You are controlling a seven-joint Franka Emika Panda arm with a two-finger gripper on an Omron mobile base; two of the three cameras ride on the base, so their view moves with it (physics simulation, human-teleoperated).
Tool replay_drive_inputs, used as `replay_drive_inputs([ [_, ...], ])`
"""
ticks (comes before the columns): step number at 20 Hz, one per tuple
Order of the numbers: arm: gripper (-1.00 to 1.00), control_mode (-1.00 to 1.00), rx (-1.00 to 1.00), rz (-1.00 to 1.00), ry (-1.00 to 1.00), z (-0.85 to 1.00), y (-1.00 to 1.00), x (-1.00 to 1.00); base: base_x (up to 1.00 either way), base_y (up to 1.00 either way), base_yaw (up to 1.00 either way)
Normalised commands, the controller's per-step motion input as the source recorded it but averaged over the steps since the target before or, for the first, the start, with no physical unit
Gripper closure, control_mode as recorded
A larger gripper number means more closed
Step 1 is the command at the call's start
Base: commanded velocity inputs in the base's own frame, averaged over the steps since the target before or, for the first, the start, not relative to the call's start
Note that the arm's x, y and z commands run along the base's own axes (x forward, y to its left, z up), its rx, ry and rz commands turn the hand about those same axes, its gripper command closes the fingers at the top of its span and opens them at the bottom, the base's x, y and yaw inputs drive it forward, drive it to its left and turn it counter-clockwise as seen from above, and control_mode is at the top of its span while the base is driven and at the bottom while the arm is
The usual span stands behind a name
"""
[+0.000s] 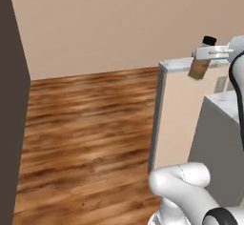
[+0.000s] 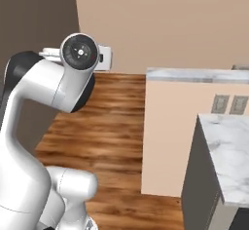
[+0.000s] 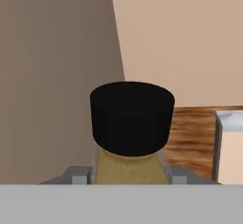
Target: Take the cinnamon bottle from the cabinet and place it on the dining table, next to the plate with the cupcake. Then take the chocolate from the dining counter and place it on the cupcake plate.
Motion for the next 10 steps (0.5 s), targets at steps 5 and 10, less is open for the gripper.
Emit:
replay_drive_inputs([
  [5, 1.00, 1.00, 0.00, 0.00, 0.00, 0.00, 0.00, 0.00, 1.00, 0.71, -0.18],
  [10, 1.00, 1.00, 0.00, 0.00, 0.00, 0.00, 0.00, 0.00, 1.00, 0.65, -0.25],
])
